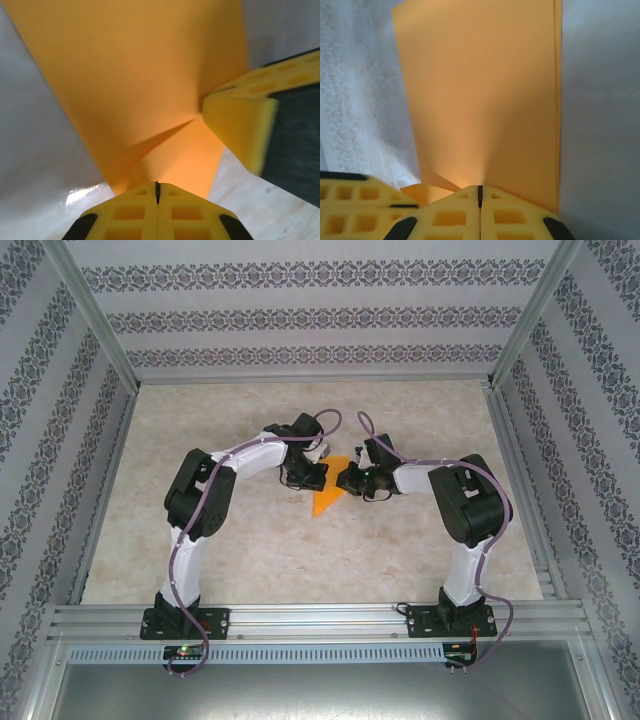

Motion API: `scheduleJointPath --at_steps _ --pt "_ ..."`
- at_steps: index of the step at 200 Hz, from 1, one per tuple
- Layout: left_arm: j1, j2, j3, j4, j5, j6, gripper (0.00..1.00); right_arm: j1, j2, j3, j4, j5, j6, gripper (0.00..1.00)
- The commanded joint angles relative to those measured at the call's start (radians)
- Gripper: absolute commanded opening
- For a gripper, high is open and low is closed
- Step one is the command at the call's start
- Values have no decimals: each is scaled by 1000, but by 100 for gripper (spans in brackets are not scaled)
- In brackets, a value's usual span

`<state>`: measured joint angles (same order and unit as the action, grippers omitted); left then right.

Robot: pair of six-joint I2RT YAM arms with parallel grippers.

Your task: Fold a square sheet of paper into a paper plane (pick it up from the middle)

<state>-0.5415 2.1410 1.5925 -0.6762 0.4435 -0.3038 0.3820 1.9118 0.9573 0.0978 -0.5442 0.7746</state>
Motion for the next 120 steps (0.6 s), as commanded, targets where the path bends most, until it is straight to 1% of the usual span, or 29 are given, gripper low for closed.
scheduleJointPath --at_steps 1,34,56,71,89,97,120 --pt "-2 30 -6 21 -13 -2 0 4 -32 -14 -25 -14 1 7" --pt "-2 40 -9 9 -69 15 0 -1 -48 -11 -37 -16 -2 7" --pt "-2 44 -18 10 -80 24 0 -11 -79 -24 -20 -22 12 11" --pt "0 48 -26 16 -82 28 0 -22 -119 -39 -30 -4 10 14" --pt "1 45 -40 30 -71 31 0 -43 -155 -52 -57 14 1 22" --pt "2 44 -43 32 -64 32 0 -48 -163 -55 -78 26 -4 25" --pt "3 44 -45 38 -59 37 0 -52 -161 -47 -126 48 -12 29"
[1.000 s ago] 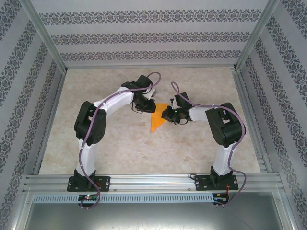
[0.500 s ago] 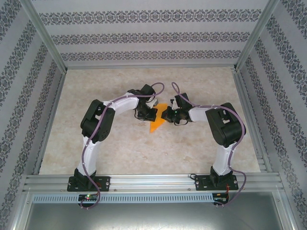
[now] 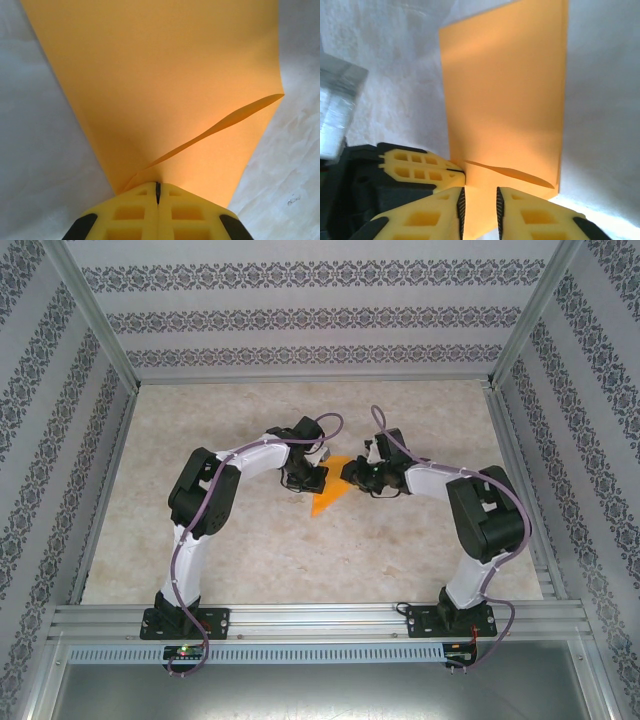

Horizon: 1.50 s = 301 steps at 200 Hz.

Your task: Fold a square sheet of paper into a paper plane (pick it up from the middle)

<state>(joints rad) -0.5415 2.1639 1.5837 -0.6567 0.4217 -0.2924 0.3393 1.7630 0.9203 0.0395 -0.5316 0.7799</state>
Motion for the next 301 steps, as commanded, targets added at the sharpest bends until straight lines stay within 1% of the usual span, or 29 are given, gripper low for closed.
scheduleJointPath --at_steps 1,22,36,114,146,170,198,249,267,301 --pt "2 22 -36 20 -36 25 0 -9 -11 -10 -71 36 -18 30" --pt "7 22 -41 27 -23 28 0 -11 9 12 -112 64 -32 32" --pt "10 21 -46 31 -19 31 0 -10 31 29 -118 52 -34 34" --pt "19 15 -73 47 -6 33 0 12 111 88 -107 17 -27 34" --pt "23 15 -77 46 -2 38 0 27 128 106 -121 22 -24 35" --pt "25 16 -79 48 0 37 0 29 117 99 -124 29 -21 35" --pt "29 11 -88 52 1 39 0 25 77 75 -160 87 -29 36" --pt "34 16 -93 54 4 42 0 23 69 52 -167 122 -15 37" --pt "35 18 -94 57 8 44 0 25 81 60 -121 81 -8 36" --pt "34 26 -93 60 15 42 0 35 110 89 -105 26 5 36"
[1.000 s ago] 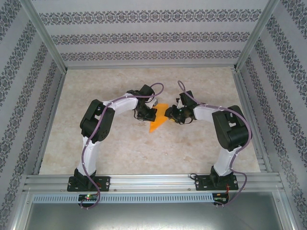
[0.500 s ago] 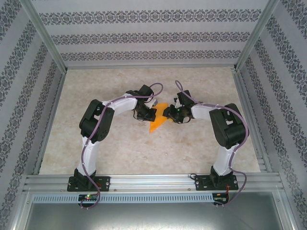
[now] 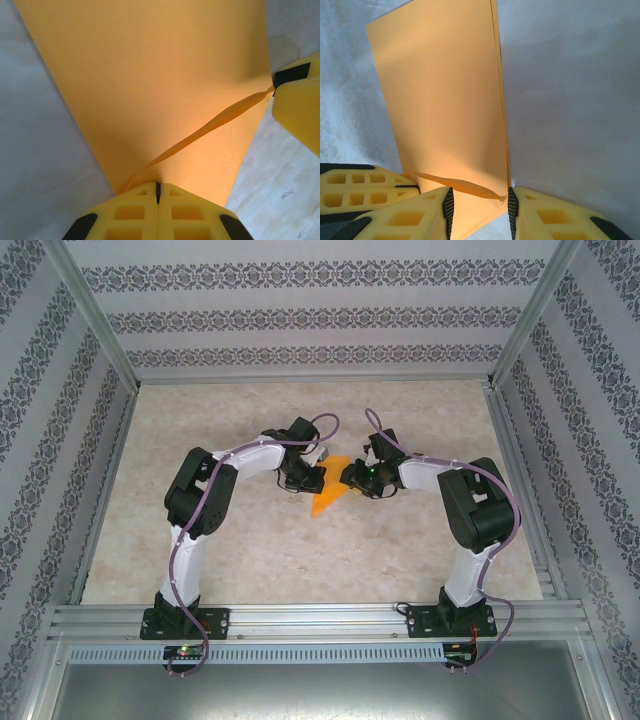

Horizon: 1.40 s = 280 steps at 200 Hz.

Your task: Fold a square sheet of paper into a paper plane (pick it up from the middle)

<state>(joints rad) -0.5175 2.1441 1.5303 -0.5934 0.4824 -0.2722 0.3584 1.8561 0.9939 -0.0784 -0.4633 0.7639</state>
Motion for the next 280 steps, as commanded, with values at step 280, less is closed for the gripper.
scheduleJointPath --at_steps 280 --pt "19 71 -25 -18 -29 28 0 -14 -28 25 -117 17 -72 35"
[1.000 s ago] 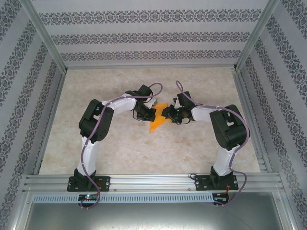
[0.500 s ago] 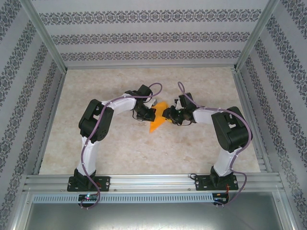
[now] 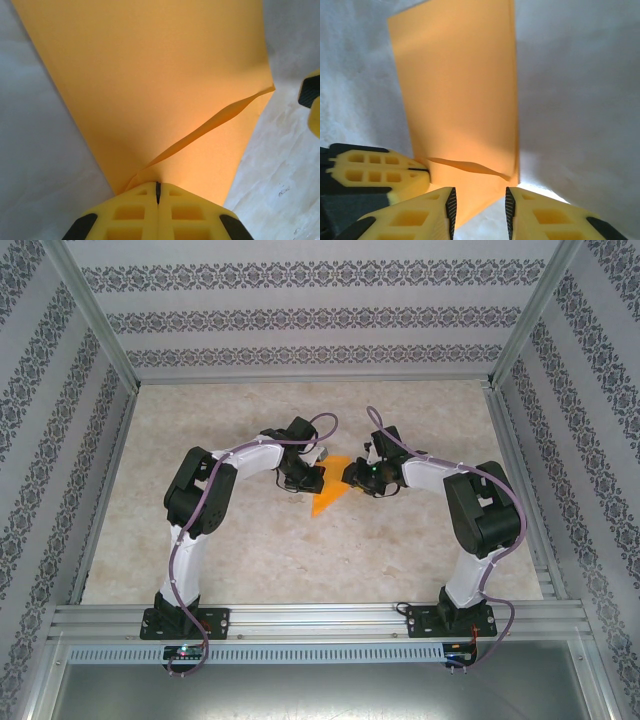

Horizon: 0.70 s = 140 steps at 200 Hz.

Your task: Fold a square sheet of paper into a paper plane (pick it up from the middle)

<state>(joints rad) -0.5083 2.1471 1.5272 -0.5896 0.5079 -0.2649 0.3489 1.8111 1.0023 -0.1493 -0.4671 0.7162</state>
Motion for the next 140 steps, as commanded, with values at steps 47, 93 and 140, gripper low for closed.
scheduleJointPath --at_steps 47,93,140 --pt "11 70 -16 -30 -52 24 0 5 73 60 -26 -18 -9 35" --pt "10 74 -17 -28 -49 26 0 9 89 72 -26 -25 -1 35" --pt "11 75 -17 -28 -47 30 0 13 96 67 14 -63 24 35"
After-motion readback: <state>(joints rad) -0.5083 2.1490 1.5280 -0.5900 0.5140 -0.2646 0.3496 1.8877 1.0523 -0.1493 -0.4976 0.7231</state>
